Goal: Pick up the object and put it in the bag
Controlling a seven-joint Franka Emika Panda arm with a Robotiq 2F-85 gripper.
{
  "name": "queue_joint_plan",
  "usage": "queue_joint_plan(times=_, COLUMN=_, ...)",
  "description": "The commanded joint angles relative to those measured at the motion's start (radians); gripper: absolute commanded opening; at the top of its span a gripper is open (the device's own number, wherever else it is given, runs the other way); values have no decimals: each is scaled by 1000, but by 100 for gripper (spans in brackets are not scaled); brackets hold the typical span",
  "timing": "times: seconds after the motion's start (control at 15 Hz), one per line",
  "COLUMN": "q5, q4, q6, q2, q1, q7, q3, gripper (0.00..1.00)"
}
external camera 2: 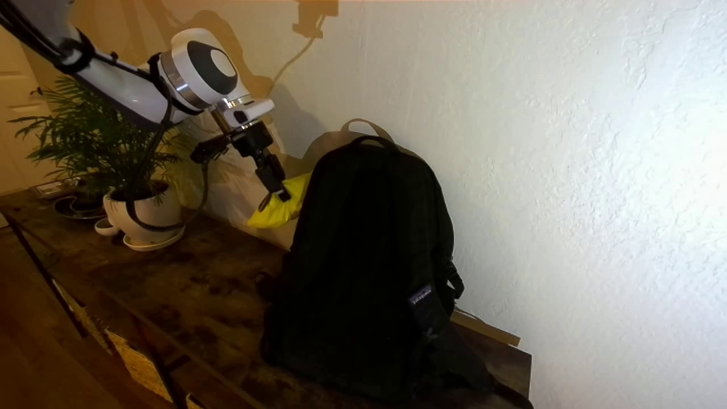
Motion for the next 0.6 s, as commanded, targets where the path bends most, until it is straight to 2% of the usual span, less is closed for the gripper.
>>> queue_joint_plan(times=0.0, q5=-51, q4=16, q6=7, q2=3, q1=11, q7=1, q3=-31, gripper=12)
queue_joint_plan(times=0.53, q5=-129, q4=2, q6=-12, q2=-10, q1=30, q7=46, q3=-72, gripper=12)
